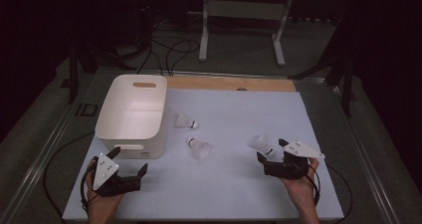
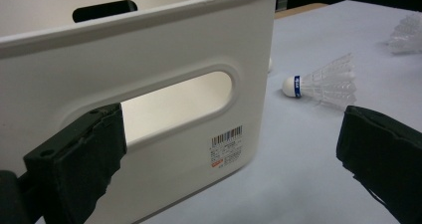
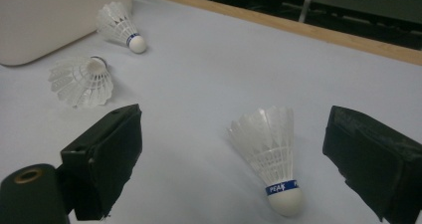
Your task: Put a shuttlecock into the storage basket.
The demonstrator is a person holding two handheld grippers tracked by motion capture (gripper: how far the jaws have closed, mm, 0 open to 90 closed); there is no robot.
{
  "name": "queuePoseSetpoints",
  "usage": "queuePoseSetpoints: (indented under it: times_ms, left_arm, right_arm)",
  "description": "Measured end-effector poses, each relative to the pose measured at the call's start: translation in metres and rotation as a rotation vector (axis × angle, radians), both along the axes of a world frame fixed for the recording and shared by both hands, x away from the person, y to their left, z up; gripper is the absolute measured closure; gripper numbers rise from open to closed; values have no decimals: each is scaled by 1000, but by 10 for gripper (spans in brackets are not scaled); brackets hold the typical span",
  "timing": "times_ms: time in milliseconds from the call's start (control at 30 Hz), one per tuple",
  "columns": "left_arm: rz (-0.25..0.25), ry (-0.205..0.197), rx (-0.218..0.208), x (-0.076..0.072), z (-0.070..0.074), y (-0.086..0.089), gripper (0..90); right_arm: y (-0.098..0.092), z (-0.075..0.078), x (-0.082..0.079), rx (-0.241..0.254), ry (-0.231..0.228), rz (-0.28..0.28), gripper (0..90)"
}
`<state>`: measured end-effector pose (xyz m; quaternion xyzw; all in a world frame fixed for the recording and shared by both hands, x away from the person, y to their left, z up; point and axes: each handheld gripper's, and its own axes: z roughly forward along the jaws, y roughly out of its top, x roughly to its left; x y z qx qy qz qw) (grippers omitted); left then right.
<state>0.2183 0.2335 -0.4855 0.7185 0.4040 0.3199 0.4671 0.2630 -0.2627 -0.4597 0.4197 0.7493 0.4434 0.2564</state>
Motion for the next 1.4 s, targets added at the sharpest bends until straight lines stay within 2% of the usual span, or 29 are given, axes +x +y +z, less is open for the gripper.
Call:
queuePoseSetpoints:
  times_ms: [133,533,800,1400]
  left_arm:
    - [1,1,17,0,-1,0,0]
    - [6,-1,13,0,-1,-1,0]
    - [6,-6,9,0,-1,-1,0]
    - [4,-10,16,-1,-1,-1,0]
  right_arm:
    - [4,5,5,-19,9,-5,85]
    - [11,16,20,-68,7,-9,86]
    - [13,19,27,-60,5,-2,87]
    - [20,30,43,-96,-5,-20,86]
